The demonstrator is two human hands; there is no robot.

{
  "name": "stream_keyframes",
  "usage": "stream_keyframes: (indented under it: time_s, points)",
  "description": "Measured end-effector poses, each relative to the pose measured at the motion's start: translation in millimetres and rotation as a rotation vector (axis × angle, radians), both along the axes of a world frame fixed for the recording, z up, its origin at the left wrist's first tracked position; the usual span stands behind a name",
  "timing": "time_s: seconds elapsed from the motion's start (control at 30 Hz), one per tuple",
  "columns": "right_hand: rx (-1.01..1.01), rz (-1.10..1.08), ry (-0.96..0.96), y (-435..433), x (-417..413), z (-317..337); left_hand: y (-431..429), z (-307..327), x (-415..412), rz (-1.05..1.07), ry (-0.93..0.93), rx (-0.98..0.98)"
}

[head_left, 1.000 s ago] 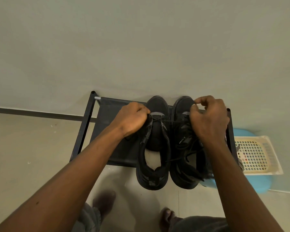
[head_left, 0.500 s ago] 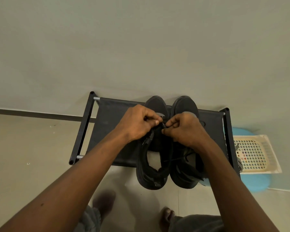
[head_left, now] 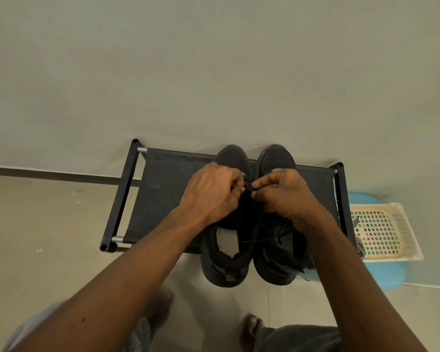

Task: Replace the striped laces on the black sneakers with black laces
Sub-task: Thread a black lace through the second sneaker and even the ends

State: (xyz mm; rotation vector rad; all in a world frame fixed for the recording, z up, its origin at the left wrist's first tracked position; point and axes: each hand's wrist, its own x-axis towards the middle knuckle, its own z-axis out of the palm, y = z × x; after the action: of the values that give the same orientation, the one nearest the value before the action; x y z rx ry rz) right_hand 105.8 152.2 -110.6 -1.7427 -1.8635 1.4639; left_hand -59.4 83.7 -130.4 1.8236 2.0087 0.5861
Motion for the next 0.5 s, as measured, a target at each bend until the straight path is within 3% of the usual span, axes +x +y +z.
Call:
stream_keyframes:
  time_s: [0.1,0.27,0.5]
  points:
    - [-0.027,-0.01,0.026,0.1,-0.8,-0.7,-0.3,-3.7,5.8,-0.011,0.081,0.019]
    - [-0.071,-0.011,0.057,0.2,-2.2,-0.2,1.1,-3.8,4.6,0.089,-0.083,0.015]
    - [-0.065,0.064,0.025,0.0,-2.4,-2.5,0.2,-3.9,9.9,0.094,0.011,0.039]
